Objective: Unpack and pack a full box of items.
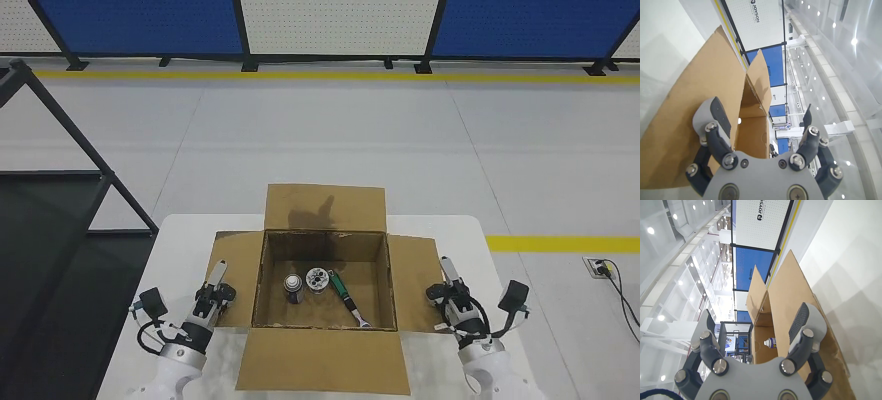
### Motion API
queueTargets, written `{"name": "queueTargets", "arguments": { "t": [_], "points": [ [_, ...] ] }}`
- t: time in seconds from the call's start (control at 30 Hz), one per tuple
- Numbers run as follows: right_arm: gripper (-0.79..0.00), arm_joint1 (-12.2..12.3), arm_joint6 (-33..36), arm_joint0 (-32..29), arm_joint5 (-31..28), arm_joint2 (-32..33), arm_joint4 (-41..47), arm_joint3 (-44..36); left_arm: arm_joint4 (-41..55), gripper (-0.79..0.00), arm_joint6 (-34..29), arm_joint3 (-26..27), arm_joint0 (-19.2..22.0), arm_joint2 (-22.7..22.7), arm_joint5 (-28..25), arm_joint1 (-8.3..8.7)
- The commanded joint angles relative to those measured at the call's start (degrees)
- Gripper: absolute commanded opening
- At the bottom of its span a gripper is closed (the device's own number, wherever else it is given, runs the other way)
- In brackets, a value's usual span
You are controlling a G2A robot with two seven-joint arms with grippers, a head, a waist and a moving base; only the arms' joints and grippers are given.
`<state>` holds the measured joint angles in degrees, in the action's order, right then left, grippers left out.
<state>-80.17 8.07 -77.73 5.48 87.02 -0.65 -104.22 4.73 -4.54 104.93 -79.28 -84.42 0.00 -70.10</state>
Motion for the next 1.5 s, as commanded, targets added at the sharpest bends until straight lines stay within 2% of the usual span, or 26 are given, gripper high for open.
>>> {"name": "queueTargets", "arguments": {
  "t": [0.0, 0.83, 1.13, 1.47],
  "points": [
    [0.0, 0.0, 0.3, 0.3, 0.8, -0.2, -0.3, 0.5, 0.2, 0.0, -0.1, -0.6, 0.3, 0.2, 0.1, -0.08],
    [0.0, 0.7, 2.5, 0.8, 3.2, -0.9, -1.4, 2.7, -1.1, 0.0, -2.1, -2.5, 1.7, 1.7, 0.4, -0.64],
    [0.0, 0.8, 2.9, -1.3, -2.0, -0.7, 0.1, -1.9, -1.8, 0.0, 0.9, 1.8, -0.2, -0.6, -1.7, -0.73],
    [0.0, 1.0, 4.2, -1.1, -1.3, -3.4, -2.9, -5.9, -2.3, 0.0, 1.6, 7.1, -2.6, -2.7, -3.7, -0.78]
  ]
}}
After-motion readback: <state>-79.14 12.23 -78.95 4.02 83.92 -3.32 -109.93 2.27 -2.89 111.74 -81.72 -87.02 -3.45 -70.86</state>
